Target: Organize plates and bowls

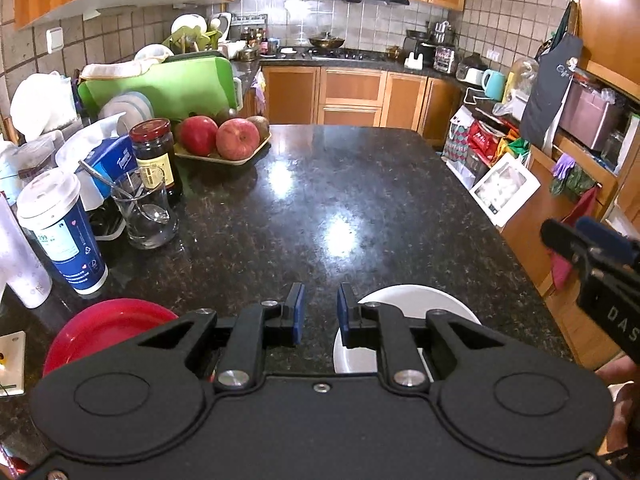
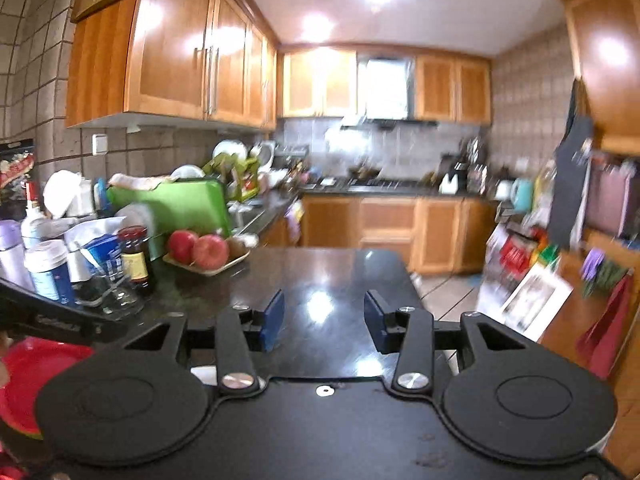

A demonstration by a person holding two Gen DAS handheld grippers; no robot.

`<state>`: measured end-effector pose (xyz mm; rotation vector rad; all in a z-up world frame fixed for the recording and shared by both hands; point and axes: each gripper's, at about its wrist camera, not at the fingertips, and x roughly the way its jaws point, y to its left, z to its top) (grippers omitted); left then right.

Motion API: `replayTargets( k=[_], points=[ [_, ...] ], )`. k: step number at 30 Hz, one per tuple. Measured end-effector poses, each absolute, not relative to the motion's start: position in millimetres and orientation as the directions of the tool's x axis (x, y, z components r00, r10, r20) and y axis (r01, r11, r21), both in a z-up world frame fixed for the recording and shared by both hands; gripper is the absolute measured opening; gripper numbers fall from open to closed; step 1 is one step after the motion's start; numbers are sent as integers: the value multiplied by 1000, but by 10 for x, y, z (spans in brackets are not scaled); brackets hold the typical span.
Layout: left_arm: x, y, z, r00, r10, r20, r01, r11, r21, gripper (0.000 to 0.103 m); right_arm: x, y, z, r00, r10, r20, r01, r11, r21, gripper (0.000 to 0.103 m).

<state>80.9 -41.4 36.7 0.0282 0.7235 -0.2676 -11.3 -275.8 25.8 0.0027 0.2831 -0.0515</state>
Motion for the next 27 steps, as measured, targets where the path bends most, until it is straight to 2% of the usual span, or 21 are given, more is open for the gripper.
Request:
replayTargets(
  k=[6, 10, 14, 16, 17, 21, 22, 25, 27],
  points=[
    [769, -383, 360, 726, -252, -640, 259, 962, -85, 25, -162, -2790, 270, 964, -39, -264, 34, 999, -23, 46],
    [750, -385, 339, 733, -253, -632, 258, 962, -86, 26, -242, -2699, 199, 984, -113, -136, 91, 983, -159, 47],
    [751, -400, 309, 728, -252, -638, 258, 962, -85, 30, -335, -2514, 11, 980, -193, 56, 199, 886, -420, 65],
    [759, -400, 295, 721, -259, -643, 261, 961, -94, 30, -356, -2423, -123, 975, -195, 108, 222, 801, -556, 71],
    [762, -394, 288, 716, -267, -645, 263, 959, -105, 30, -367, -2395, -190, 976, -185, 118, 218, 765, -606, 79],
    [779, -385, 249, 698, -285, -657, 269, 955, -129, 30, -383, -2371, -291, 987, -154, 56, 151, 722, -676, 95],
    [784, -387, 237, 694, -287, -661, 271, 954, -130, 30, -379, -2382, -284, 987, -156, 33, 138, 732, -668, 103],
    [787, -391, 196, 680, -295, -671, 274, 951, -141, 30, -329, -2455, -161, 989, -132, -66, 67, 798, -599, 103],
    [784, -395, 182, 675, -298, -675, 275, 951, -145, 30, -268, -2516, -57, 985, -89, -145, -4, 841, -541, 97]
  ],
)
